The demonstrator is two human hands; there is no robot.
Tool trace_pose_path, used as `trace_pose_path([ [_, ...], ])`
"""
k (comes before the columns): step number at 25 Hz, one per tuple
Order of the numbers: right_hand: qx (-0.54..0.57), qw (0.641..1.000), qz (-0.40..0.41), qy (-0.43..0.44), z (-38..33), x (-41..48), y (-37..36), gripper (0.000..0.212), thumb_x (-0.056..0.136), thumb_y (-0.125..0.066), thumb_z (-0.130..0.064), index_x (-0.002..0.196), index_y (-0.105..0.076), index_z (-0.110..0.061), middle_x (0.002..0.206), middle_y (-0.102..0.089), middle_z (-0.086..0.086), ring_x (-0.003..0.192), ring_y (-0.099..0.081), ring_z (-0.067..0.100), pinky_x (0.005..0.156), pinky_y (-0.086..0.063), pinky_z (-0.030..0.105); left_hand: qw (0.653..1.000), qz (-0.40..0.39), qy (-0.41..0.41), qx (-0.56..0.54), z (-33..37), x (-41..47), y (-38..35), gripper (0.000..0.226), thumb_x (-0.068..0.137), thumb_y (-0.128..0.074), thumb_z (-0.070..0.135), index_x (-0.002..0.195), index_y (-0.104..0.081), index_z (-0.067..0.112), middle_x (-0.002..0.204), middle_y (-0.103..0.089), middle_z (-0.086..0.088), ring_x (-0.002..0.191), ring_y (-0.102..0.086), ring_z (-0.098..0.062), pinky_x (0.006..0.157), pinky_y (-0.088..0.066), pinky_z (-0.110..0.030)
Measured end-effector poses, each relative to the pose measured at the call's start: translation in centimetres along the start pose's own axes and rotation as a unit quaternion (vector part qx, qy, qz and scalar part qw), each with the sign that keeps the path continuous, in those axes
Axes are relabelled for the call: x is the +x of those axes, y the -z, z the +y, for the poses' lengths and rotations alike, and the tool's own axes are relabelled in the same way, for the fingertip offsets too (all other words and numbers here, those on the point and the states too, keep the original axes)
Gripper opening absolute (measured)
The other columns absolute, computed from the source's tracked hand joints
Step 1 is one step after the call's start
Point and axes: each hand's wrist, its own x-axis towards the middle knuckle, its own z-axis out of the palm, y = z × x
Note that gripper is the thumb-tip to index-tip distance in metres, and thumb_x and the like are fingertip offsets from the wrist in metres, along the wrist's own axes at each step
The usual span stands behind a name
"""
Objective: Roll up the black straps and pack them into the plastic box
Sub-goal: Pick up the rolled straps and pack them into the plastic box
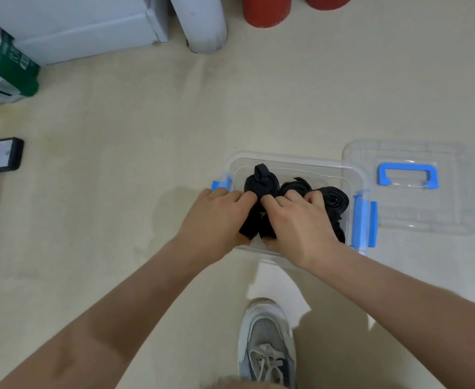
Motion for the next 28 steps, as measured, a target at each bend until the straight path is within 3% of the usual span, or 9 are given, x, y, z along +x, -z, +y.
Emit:
trace_pose_path([
  [6, -0.012, 0.999, -0.042, 0.008, 0.8, 0.5, 0.8, 0.043, 0.064, -0.078, -0.053, 0.090, -0.066, -0.021, 0.093, -0.056, 0.005, 0.098, -0.051, 0.029, 0.077, -0.030, 0.042, 0.997, -0.024, -0.017, 0.076, 0.3, 1.1, -1.4, 0.053, 0.041, -0.093, 0.032, 0.078, -0.057, 0.018, 0.072, -0.061, 0.003, 0.068, -0.056, -0.025, 0.061, -0.029, -0.030],
  [9, -0.036, 0.999, -0.026, 0.012, 0.2, 0.2, 0.3, 0.039, 0.044, -0.086, -0.040, 0.068, -0.064, -0.019, 0.071, -0.057, 0.003, 0.075, -0.056, 0.027, 0.066, -0.038, 0.039, 0.997, -0.041, -0.041, 0.054, 0.0, 1.4, -1.2, 0.040, 0.057, -0.090, 0.038, 0.079, -0.065, 0.015, 0.077, -0.062, -0.001, 0.067, -0.057, -0.025, 0.056, -0.032, -0.029],
  [13, -0.023, 0.998, -0.015, 0.048, 0.1, 0.2, -0.6, 0.037, 0.038, -0.088, -0.031, 0.062, -0.062, -0.018, 0.061, -0.056, 0.000, 0.064, -0.057, 0.024, 0.060, -0.040, 0.034, 0.995, -0.078, -0.028, 0.056, 0.8, 2.0, -0.6, 0.014, 0.083, -0.066, 0.011, 0.086, -0.054, 0.016, 0.087, -0.062, -0.001, 0.078, -0.061, -0.025, 0.053, -0.027, -0.030],
  [16, 0.002, 0.995, 0.020, 0.101, 1.1, -0.6, -0.2, 0.028, 0.056, -0.085, -0.032, 0.073, -0.066, -0.020, 0.067, -0.059, -0.002, 0.066, -0.057, 0.022, 0.062, -0.042, 0.033, 0.980, -0.187, 0.007, 0.075, 1.7, 3.0, 0.3, 0.015, 0.092, -0.049, 0.011, 0.090, -0.037, 0.021, 0.098, -0.062, -0.001, 0.090, -0.060, -0.024, 0.059, -0.031, -0.033],
  [18, 0.046, 0.977, 0.080, 0.191, 2.6, -1.3, 1.5, 0.009, 0.078, -0.067, -0.027, 0.082, -0.068, -0.020, 0.077, -0.062, -0.002, 0.071, -0.057, 0.023, 0.067, -0.042, 0.035, 0.968, -0.237, 0.023, 0.075, 1.9, 3.8, 1.9, 0.009, 0.091, -0.049, 0.013, 0.088, -0.043, 0.018, 0.100, -0.064, -0.003, 0.083, -0.057, -0.025, 0.061, -0.037, -0.033],
  [20, 0.050, 0.962, 0.129, 0.234, 6.2, -0.8, 4.4, 0.019, 0.081, -0.052, -0.021, 0.087, -0.069, -0.015, 0.083, -0.063, 0.003, 0.075, -0.057, 0.027, 0.066, -0.042, 0.036, 0.977, -0.200, 0.054, 0.050, 2.8, 5.1, 4.3, 0.009, 0.089, -0.050, 0.015, 0.093, -0.058, 0.016, 0.097, -0.066, -0.005, 0.076, -0.053, -0.025, 0.065, -0.042, -0.034],
  [22, 0.080, 0.965, 0.194, 0.160, 11.1, -0.1, 6.6, 0.027, 0.078, -0.050, -0.018, 0.095, -0.069, -0.011, 0.093, -0.066, 0.010, 0.082, -0.060, 0.033, 0.068, -0.048, 0.039, 0.994, -0.049, 0.073, -0.062, 5.6, 7.3, 6.8, 0.021, 0.088, -0.050, 0.015, 0.099, -0.066, 0.021, 0.096, -0.069, -0.003, 0.083, -0.059, -0.026, 0.075, -0.046, -0.034],
  [24, 0.133, 0.961, 0.237, -0.048, 16.1, -0.7, 6.8, 0.033, 0.080, -0.051, -0.014, 0.109, -0.067, -0.009, 0.107, -0.063, 0.015, 0.097, -0.060, 0.038, 0.082, -0.050, 0.043, 0.965, 0.038, 0.085, -0.243, 8.9, 10.5, 8.3, 0.024, 0.090, -0.049, 0.014, 0.105, -0.067, 0.020, 0.099, -0.072, 0.000, 0.094, -0.062, -0.024, 0.086, -0.047, -0.034],
  [28, 0.246, 0.828, 0.064, -0.500, 24.0, -5.4, 2.6, 0.059, 0.089, -0.058, -0.022, 0.144, -0.040, -0.013, 0.132, -0.050, 0.024, 0.122, -0.050, 0.041, 0.102, -0.040, 0.041, 0.969, -0.192, 0.056, -0.147, 13.3, 18.8, 4.3, 0.039, 0.097, -0.043, 0.026, 0.133, -0.045, 0.011, 0.122, -0.062, -0.010, 0.107, -0.058, -0.031, 0.079, -0.042, -0.034],
])
